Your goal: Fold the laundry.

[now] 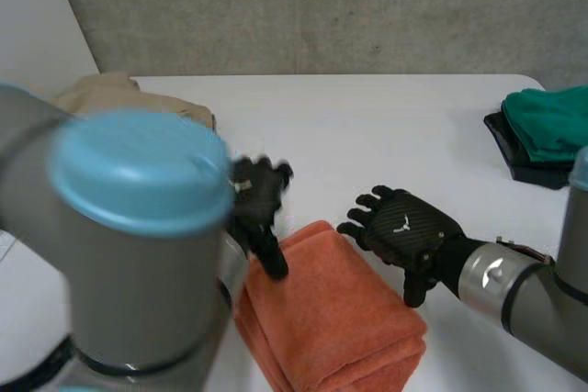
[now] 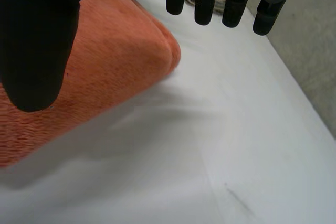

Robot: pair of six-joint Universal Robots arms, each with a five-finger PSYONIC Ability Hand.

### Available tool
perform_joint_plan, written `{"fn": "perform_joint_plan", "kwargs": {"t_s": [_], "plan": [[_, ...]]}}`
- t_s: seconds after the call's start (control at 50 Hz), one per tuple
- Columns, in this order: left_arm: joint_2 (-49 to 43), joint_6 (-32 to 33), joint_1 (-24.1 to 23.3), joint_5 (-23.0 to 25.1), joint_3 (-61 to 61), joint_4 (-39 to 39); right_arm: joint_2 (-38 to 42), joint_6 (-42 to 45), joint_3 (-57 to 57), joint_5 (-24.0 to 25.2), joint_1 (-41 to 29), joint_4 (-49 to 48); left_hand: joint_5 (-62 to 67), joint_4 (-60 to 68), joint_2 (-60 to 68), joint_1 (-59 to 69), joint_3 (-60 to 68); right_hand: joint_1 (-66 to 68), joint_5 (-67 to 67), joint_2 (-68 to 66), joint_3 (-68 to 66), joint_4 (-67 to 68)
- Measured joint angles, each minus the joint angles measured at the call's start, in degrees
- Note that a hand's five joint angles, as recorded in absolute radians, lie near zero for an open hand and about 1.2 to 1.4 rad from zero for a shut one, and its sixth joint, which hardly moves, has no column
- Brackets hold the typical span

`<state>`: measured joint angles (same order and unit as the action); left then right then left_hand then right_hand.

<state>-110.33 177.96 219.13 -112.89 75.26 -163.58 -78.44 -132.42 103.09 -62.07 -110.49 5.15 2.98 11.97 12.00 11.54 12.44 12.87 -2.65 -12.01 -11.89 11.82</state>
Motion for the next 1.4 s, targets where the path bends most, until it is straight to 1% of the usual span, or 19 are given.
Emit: {"fn": "perform_joint_plan", "kwargs": {"t_s": [0.12, 0.18, 0.26, 0.3, 0.32, 0.34, 0.4, 0.5, 0.7, 0.84, 0.94, 1.08, 1.14, 1.22, 1.28, 1.32, 1.34, 1.38, 1.4], "plan": [[2.7, 3.1, 4.43, 5.51, -2.47, -0.18, -5.78, 5.11, 6.49, 4.54, 0.37, 1.51, 0.0, 0.0, -0.08, 0.0, 0.0, 0.0, 0.0, 0.0, 0.0, 0.0], [2.53, 4.76, 6.1, 9.91, -4.52, -0.03, -7.74, 7.64, 10.35, 7.14, 0.76, 2.29, 0.0, 0.0, -0.09, 0.0, 0.0, 0.0, 0.0, 0.0, 0.0, 0.0], [1.93, 6.52, 7.13, 15.45, -7.54, 0.72, -8.97, 9.91, 14.82, 10.62, 1.8, 1.8, 0.0, 0.0, -0.09, 0.0, 0.0, 0.0, 0.0, 0.0, 0.0, 0.0], [1.59, 7.07, 7.26, 17.69, -8.97, 1.29, -9.22, 10.68, 16.85, 12.26, 2.52, 1.07, 0.0, 0.0, -0.09, 0.0, 0.0, 0.0, 0.0, 0.0, 0.0, 0.0], [1.53, 7.15, 7.26, 18.02, -9.2, 1.4, -9.24, 10.78, 17.15, 12.5, 2.64, 0.94, 0.0, 0.0, -0.09, 0.0, 0.0, 0.0, 0.0, 0.0, 0.0, 0.0], [1.12, 7.55, 7.17, 19.99, -10.6, 2.1, -9.28, 11.27, 18.74, 13.72, 3.34, 0.03, 0.01, 0.0, -0.1, 0.0, 0.0, 0.0, 0.0, 0.0, 0.0, 0.0], [0.4, 7.9, 6.62, 22.22, -12.46, 3.16, -9.07, 11.81, 21.01, 15.41, 4.62, -1.98, 0.0, -0.01, -0.1, 0.0, 0.0, 0.0, 0.0, 0.0, 0.0, 0.0], [-0.99, 8.02, 5.0, 23.42, -14.43, 4.13, -7.91, 12.12, 23.39, 17.79, 6.6, -6.04, 0.0, -0.05, -0.1, 0.0, 0.0, 0.0, 0.0, 0.0, 0.0, 0.0], [-2.61, 7.7, 2.58, 21.69, -14.89, 3.87, -2.95, 12.22, 25.32, 20.25, 7.41, -14.28, -0.01, -0.05, -0.1, 0.0, 0.0, 0.0, 0.0, 0.0, 0.0, 0.0], [-2.58, 7.51, 2.66, 21.02, -14.38, 3.46, 1.94, 11.86, 25.83, 19.82, 6.89, -21.35, 0.0, -0.05, -0.1, 0.0, 0.02, -1.47, 0.0, 0.0, 0.0, 0.0], [-2.43, 7.45, 2.78, 20.99, -14.03, 3.42, 3.75, 9.74, 25.59, 18.78, 5.69, -25.35, 0.0, -0.05, -0.1, 0.0, 0.02, -1.55, 0.0, 0.0, 0.0, 0.0], [-1.89, 7.36, 2.75, 21.04, -13.08, 3.13, 4.31, 1.0, 23.74, 14.12, 1.59, -32.64, -0.02, -0.05, -0.1, 0.0, 0.02, -1.36, 0.01, -0.01, -0.05, 0.11], [-1.69, 7.34, 2.75, 21.04, -12.72, 2.93, 4.07, -1.03, 23.0, 12.65, 0.44, -33.64, 0.0, -0.05, -0.1, 0.0, 0.02, -1.36, 0.0, -0.01, -0.05, 0.11], [-1.11, 7.32, 2.79, 21.05, -11.75, 2.29, 3.73, -5.16, 20.61, 8.83, -2.31, -34.66, 0.0, -0.05, -0.1, 0.0, 0.02, -1.37, 0.0, -0.03, -0.08, 0.1], [-0.75, 7.31, 2.88, 21.05, -11.25, 1.92, 3.95, -6.47, 19.32, 7.39, -3.5, -34.55, 0.01, -0.05, -0.1, 0.0, 0.02, -0.45, -0.86, -1.24, -1.3, 1.11], [-0.55, 7.31, 2.95, 21.07, -10.96, 1.71, 4.25, -7.05, 18.61, 6.69, -4.1, -34.46, 0.01, -0.05, -0.1, 0.0, 0.02, 6.48, -6.72, -7.06, -7.15, 7.12], [-0.45, 7.31, 2.99, 21.09, -10.83, 1.62, 4.4, -7.26, 18.32, 6.43, -4.31, -34.44, 0.0, -0.05, -0.1, 0.0, 0.02, 11.9, -11.22, -12.9, -13.06, 12.95], [-0.25, 7.31, 3.06, 21.16, -10.58, 1.44, 4.93, -8.03, 17.38, 5.62, -4.92, -34.47, 0.0, -0.05, -0.1, 0.0, 0.02, 25.56, -23.16, -26.39, -25.22, 25.13], [-0.17, 7.31, 3.07, 21.18, -10.49, 1.37, 5.16, -8.62, 16.87, 5.09, -5.21, -34.61, 0.0, -0.05, -0.1, 0.0, 0.02, 34.53, -33.71, -37.08, -36.62, 36.58]]}}
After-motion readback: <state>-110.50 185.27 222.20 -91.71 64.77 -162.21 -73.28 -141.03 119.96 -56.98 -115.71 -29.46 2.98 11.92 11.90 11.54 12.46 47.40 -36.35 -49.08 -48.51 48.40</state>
